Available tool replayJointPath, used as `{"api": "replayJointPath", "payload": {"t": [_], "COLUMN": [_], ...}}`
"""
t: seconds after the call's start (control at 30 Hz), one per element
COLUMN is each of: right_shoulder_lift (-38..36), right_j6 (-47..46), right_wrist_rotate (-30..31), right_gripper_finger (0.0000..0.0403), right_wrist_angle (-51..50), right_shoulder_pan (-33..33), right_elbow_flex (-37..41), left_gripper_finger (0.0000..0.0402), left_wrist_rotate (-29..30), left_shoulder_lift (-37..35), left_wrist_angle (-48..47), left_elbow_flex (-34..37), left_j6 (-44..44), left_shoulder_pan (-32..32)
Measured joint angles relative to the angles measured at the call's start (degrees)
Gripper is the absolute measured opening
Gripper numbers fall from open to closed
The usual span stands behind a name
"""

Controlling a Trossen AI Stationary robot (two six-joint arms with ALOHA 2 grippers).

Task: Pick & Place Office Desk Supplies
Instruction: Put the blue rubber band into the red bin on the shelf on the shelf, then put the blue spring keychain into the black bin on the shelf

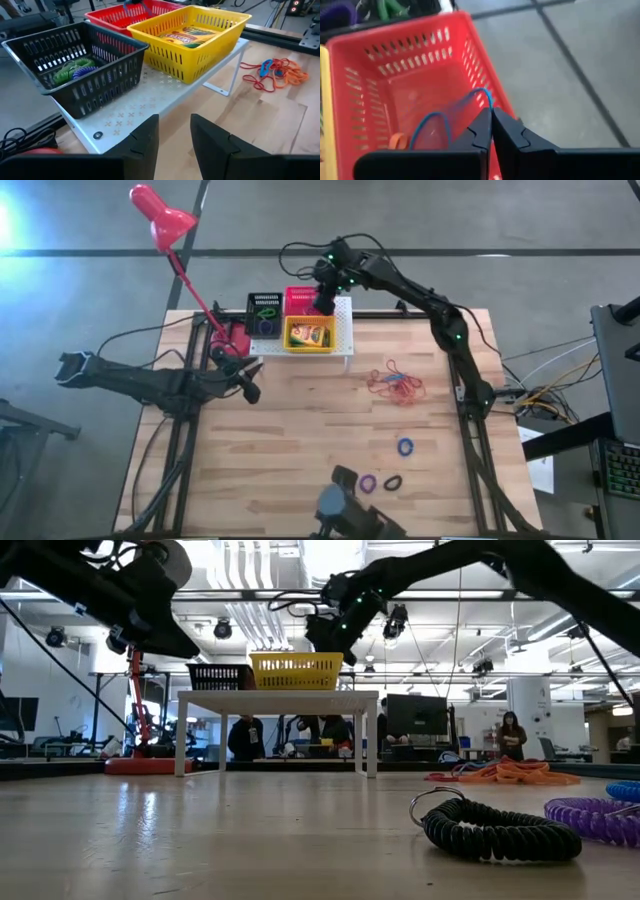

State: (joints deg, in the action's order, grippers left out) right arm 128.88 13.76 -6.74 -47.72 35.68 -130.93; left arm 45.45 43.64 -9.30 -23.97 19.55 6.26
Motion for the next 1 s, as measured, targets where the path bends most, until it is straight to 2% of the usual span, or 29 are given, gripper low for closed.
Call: {"api": "replayJointPath", "payload": {"t": [0.1,0.27,0.4,0.53,0.63,0.73,0.87,1.0], "right_shoulder_lift": [2.29,0.45,-5.14,-11.42,-18.00,-25.97,-35.72,-46.38], "right_j6": [0.41,0.96,0.83,0.99,-0.90,-5.06,-15.10,-27.43], "right_wrist_rotate": [-1.31,-1.03,-1.10,-1.24,-1.07,-0.09,7.21,14.83], "right_gripper_finger": [0.0042,0.0104,0.0134,0.0139,0.0131,0.0117,0.0101,0.0086], "right_wrist_angle": [-3.99,-3.63,-3.27,-5.22,-5.88,-5.10,0.09,6.72], "right_shoulder_pan": [0.21,0.41,-0.66,-3.31,-7.07,-12.44,-22.11,-32.56], "right_elbow_flex": [-4.31,-1.51,-0.44,4.16,12.65,25.13,44.04,58.21], "left_gripper_finger": [0.0116,0.0116,0.0116,0.0116,0.0116,0.0116,0.0116,0.0116], "left_wrist_rotate": [-0.61,-3.81,-6.12,-10.30,-12.99,-13.58,-13.56,-13.85], "left_shoulder_lift": [0.00,0.07,0.07,0.07,0.09,0.11,0.44,2.92], "left_wrist_angle": [0.00,0.00,0.00,0.02,0.04,0.06,0.39,2.57], "left_elbow_flex": [0.00,0.00,0.00,0.00,0.00,0.00,0.00,0.00], "left_j6": [0.33,0.66,1.89,3.24,3.48,3.43,2.62,1.41], "left_shoulder_pan": [0.00,0.02,0.07,0.12,0.22,0.44,1.25,3.31]}}
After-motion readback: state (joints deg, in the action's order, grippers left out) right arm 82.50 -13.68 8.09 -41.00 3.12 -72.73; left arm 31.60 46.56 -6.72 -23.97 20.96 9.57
